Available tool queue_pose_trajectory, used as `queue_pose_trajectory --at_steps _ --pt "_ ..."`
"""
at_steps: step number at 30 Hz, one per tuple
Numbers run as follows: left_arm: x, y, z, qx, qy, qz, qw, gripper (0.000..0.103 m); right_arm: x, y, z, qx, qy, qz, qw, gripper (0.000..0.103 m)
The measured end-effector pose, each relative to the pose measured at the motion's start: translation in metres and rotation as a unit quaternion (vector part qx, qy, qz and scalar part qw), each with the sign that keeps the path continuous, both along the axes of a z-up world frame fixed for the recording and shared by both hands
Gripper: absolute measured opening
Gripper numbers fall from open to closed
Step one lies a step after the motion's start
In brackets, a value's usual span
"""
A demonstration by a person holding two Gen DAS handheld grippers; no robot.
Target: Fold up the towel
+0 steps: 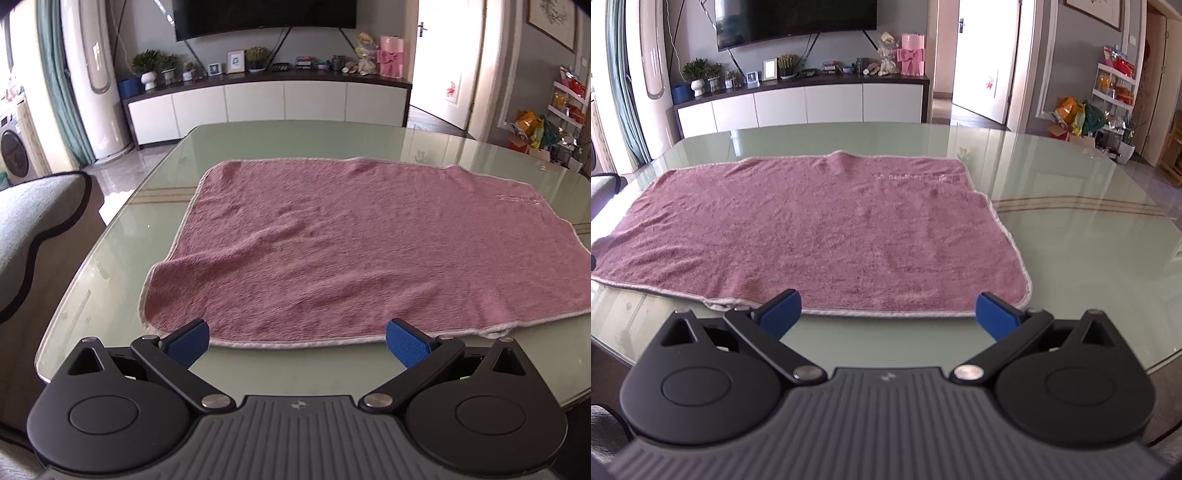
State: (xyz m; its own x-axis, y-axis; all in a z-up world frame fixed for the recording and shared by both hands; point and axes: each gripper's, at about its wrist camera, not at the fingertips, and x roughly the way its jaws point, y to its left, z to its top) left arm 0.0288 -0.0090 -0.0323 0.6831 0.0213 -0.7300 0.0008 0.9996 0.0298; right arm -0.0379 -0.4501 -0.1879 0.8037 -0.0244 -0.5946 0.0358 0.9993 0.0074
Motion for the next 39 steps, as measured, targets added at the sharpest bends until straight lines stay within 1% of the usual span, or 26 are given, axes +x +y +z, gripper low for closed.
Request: queue_pose_trajectory --at_steps 7,12,16,20,25,28,33,36,37,39 --pt "0.018 0.013 -0.017 0.012 0.009 0.011 0.9998 0.102 0.016 -0.009 -0.005 0.014 0.018 0.004 1.0 0.103" --pt "0.032 0.022 -0.029 0.02 0.016 0.019 0.9995 0.102 0.034 -0.008 -0.004 0.0 0.024 0.007 1.0 0.103" --pt "0.042 0.029 -0.039 0.026 0.021 0.025 0.9991 0.102 0.052 -0.008 -0.006 0.0 0.034 0.005 0.999 0.103" --pt "0.057 0.028 -0.046 0.035 0.031 0.027 0.9985 0.102 0.075 -0.007 -0.009 -0.009 0.05 0.003 0.999 0.103" --pt "0.066 0.028 -0.053 0.04 0.044 0.031 0.9978 0.102 0.095 -0.005 -0.017 -0.009 0.075 0.008 0.997 0.103" --pt "0.067 0.031 -0.058 0.028 0.058 0.032 0.9974 0.102 0.104 -0.006 -0.024 -0.012 0.096 0.004 0.995 0.103" --pt "0.069 0.037 -0.065 0.006 0.077 0.032 0.9965 0.102 0.109 -0.01 -0.03 -0.02 0.11 0.0 0.994 0.103" --pt "0.069 0.039 -0.067 -0.003 0.082 0.029 0.9962 0.103 0.111 -0.016 -0.04 -0.009 0.147 -0.001 0.989 0.103" --pt "0.069 0.039 -0.067 -0.004 0.085 0.029 0.996 0.103 0.11 -0.02 -0.041 0.002 0.151 -0.002 0.989 0.103" --pt "0.069 0.04 -0.067 -0.004 0.089 0.028 0.9957 0.103 0.109 -0.022 -0.041 0.005 0.156 0.003 0.988 0.103"
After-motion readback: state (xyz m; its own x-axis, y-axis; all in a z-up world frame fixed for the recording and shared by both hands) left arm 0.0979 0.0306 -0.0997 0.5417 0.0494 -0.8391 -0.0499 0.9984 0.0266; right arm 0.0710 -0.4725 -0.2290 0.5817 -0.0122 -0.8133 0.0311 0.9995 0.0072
